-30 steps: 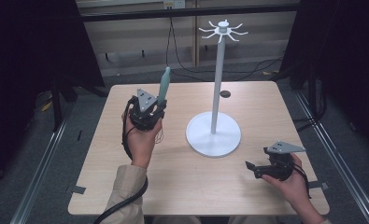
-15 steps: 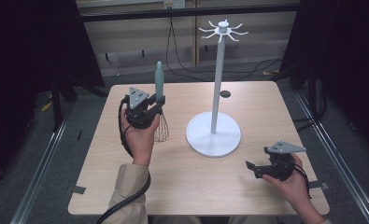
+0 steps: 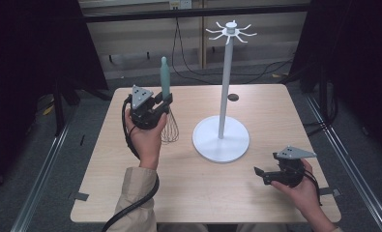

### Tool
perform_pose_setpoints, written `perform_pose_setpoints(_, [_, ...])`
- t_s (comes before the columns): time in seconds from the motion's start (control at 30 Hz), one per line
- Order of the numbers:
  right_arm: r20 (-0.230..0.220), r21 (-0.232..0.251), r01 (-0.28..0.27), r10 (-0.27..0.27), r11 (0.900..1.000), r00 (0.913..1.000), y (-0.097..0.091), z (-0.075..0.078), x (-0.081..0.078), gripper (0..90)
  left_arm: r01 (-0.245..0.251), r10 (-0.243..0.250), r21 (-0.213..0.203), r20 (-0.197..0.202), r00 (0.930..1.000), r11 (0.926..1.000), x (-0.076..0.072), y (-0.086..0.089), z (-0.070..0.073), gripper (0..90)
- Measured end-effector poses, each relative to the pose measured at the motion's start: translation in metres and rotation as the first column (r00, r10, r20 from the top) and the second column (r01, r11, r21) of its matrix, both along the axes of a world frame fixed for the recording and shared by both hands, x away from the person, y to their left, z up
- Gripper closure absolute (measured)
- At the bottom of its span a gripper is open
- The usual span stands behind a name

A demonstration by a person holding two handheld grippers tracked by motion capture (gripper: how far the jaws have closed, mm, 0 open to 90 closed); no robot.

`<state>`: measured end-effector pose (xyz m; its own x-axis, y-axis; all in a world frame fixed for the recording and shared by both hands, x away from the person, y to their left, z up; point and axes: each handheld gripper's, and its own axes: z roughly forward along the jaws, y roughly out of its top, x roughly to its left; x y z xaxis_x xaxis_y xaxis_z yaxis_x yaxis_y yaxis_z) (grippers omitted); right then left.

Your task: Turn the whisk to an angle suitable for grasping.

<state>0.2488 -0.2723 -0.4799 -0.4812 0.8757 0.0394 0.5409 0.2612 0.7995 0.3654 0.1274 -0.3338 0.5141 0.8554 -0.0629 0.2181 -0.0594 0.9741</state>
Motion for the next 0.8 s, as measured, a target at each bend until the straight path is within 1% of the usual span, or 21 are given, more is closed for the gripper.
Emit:
perform_pose_setpoints(0.1, [0.000,0.001,0.000,0.000,1.0000,1.0000,0.000,0.000,0.000,7.8,0.012,-0.012,-0.025,-0.008,0.9999,0.9996,0.001,-0.002,0.002,69.7])
perform_pose_setpoints(0.13, [0.000,0.001,0.002,-0.002,1.0000,1.0000,0.000,0.000,0.000,7.8,0.009,-0.009,-0.033,-0.003,1.0000,0.9994,0.001,-0.003,0.002,69.7])
perform_pose_setpoints(0.37, [0.000,0.001,0.002,-0.002,1.0000,1.0000,0.000,0.000,0.000,7.8,0.024,-0.024,-0.040,-0.002,0.9997,0.9989,0.002,-0.009,0.009,69.7])
perform_pose_setpoints(0.4, [0.002,0.002,0.001,-0.001,1.0000,1.0000,0.000,0.000,0.000,7.8,0.024,-0.023,-0.040,0.006,0.9997,0.9989,0.003,-0.010,0.011,69.7])
perform_pose_setpoints(0.5, [-0.001,0.004,0.000,0.000,1.0000,1.0000,0.000,0.000,0.000,7.8,0.029,-0.028,-0.049,0.007,0.9996,0.9984,0.003,-0.013,0.013,69.7])
perform_pose_setpoints(0.67, [0.001,0.004,-0.002,0.002,1.0000,1.0000,0.000,0.001,0.000,7.8,0.033,-0.032,-0.046,0.014,0.9994,0.9984,0.005,-0.018,0.018,69.7])
perform_pose_setpoints(0.73, [0.003,0.006,-0.003,0.003,1.0000,1.0000,0.000,0.001,0.000,7.8,0.031,-0.030,-0.057,0.018,0.9994,0.9979,0.004,-0.020,0.019,69.7])
perform_pose_setpoints(0.8, [0.003,0.005,-0.004,0.004,1.0000,1.0000,0.000,0.001,0.000,7.8,0.036,-0.035,-0.059,0.022,0.9991,0.9976,0.005,-0.022,0.021,69.7])
